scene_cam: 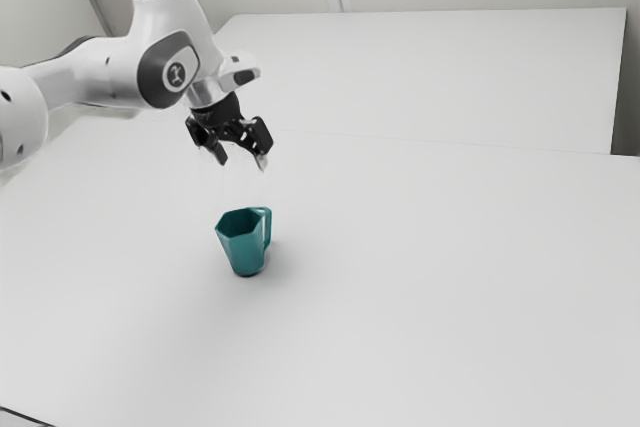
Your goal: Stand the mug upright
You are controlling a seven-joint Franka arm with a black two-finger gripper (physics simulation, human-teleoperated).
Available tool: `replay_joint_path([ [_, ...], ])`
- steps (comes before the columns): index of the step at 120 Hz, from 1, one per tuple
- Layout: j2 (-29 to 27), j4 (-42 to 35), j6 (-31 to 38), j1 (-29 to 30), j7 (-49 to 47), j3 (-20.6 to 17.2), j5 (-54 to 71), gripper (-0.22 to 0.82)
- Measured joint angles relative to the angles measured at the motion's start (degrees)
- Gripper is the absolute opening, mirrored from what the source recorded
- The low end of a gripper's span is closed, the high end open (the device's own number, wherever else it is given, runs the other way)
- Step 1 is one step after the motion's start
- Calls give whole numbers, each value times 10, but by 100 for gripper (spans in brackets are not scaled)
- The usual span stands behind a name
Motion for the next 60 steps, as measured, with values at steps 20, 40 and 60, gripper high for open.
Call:
replay_joint_path([
  [20, 14, 134, -112, -1, 5, 5, 1, 58],
  [40, 13, 184, -190, 7, 8, 4, 5, 59],
  [60, 12, 188, -225, 6, 11, 4, 3, 60],
])
